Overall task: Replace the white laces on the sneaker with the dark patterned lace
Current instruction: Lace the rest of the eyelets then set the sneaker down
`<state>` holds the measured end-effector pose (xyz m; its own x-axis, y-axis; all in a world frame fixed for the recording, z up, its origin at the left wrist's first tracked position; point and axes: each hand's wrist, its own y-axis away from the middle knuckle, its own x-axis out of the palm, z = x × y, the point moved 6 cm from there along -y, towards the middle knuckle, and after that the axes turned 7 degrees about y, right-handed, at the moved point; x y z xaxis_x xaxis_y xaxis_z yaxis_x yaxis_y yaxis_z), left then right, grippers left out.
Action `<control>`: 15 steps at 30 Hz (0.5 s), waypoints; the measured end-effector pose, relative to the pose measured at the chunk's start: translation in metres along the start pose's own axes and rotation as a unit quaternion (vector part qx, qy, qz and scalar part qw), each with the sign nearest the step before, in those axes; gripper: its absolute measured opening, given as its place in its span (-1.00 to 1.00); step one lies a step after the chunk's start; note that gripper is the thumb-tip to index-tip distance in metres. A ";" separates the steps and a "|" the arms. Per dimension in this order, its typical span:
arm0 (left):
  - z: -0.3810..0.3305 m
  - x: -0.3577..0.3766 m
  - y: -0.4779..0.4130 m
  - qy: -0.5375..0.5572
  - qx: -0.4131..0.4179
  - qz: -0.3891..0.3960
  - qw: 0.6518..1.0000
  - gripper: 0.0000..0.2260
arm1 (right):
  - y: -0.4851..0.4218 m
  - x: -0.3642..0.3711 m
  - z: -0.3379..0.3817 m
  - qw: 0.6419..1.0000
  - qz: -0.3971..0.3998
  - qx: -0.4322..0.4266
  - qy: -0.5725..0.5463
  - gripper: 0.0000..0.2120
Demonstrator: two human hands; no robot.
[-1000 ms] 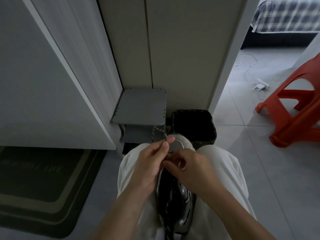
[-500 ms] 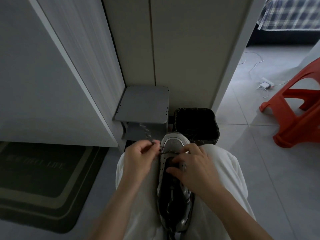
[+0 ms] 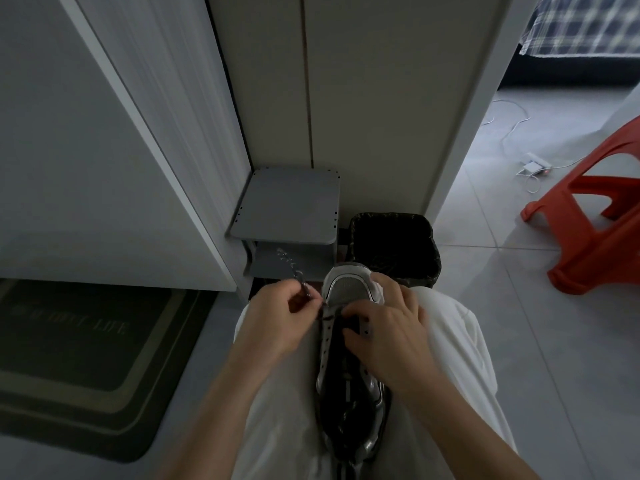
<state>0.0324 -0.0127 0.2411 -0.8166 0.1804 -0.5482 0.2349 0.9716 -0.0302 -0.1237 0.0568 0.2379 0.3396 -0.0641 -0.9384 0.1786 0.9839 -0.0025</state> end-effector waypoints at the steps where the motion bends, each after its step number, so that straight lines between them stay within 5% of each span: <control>1: -0.001 -0.005 0.000 0.043 -0.011 -0.031 0.999 -0.91 | -0.001 0.001 0.000 1.000 0.002 0.000 -0.009 -0.65; 3: 0.000 -0.010 0.002 0.092 -0.029 -0.057 0.994 -0.92 | -0.004 0.004 -0.001 1.000 0.016 0.007 -0.021 -0.54; 6: 0.002 0.003 0.005 -0.022 -0.024 0.015 0.999 -0.97 | -0.008 0.006 -0.003 1.000 0.011 0.006 -0.019 -0.55; 15: -0.007 0.016 0.002 -0.082 0.011 0.012 0.997 -0.97 | -0.001 0.005 0.002 0.999 -0.047 -0.015 0.002 -0.87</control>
<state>0.0162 -0.0064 0.2385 -0.7138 0.1751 -0.6781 0.2667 0.9632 -0.0320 -0.1198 0.0549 0.2337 0.3192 -0.1555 -0.9348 0.1818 0.9782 -0.1006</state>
